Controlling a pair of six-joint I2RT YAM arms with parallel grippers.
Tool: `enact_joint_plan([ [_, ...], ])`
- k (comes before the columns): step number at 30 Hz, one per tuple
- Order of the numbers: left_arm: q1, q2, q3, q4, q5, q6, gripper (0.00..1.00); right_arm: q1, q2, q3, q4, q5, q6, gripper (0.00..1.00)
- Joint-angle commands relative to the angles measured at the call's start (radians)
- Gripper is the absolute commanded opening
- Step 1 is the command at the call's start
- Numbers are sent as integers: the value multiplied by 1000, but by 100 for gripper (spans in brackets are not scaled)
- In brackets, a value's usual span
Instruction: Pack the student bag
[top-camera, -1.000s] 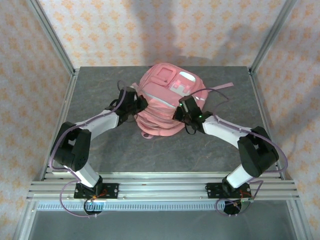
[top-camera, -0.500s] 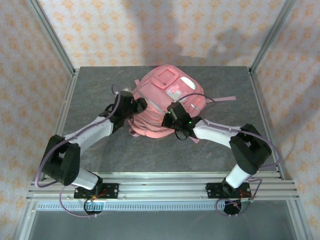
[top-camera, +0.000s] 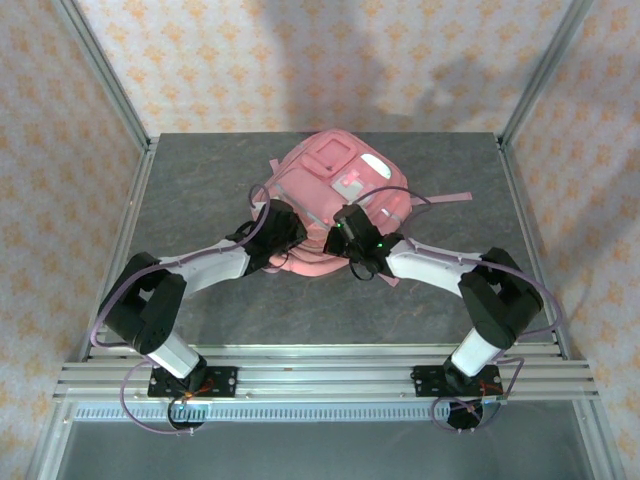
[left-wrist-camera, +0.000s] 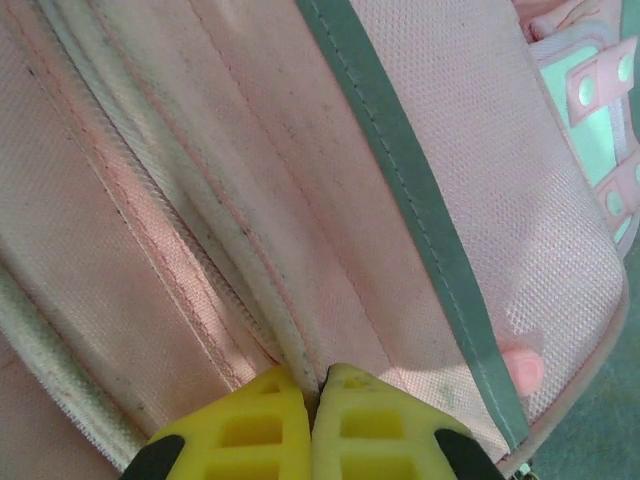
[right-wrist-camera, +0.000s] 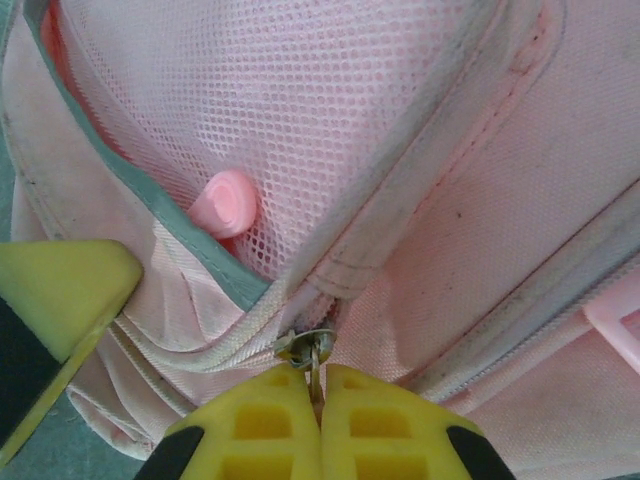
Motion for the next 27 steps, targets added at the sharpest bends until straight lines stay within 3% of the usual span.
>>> enact_joint_plan([
  [1, 43, -4, 9, 9, -83, 16, 0, -47, -22, 25, -62, 79, -4, 0],
  [8, 75, -11, 16, 11, -73, 40, 0, -68, -4, 51, -53, 40, 0, 4],
  [13, 105, 24, 76, -1, -69, 62, 0, -71, 10, 96, -80, 62, -1, 34],
  [24, 149, 148, 292, -79, -66, 130, 1, -129, 19, 184, -139, 77, -35, 40],
  [27, 151, 112, 278, -82, -58, 147, 35, -137, -34, 185, -163, 106, -65, 55],
])
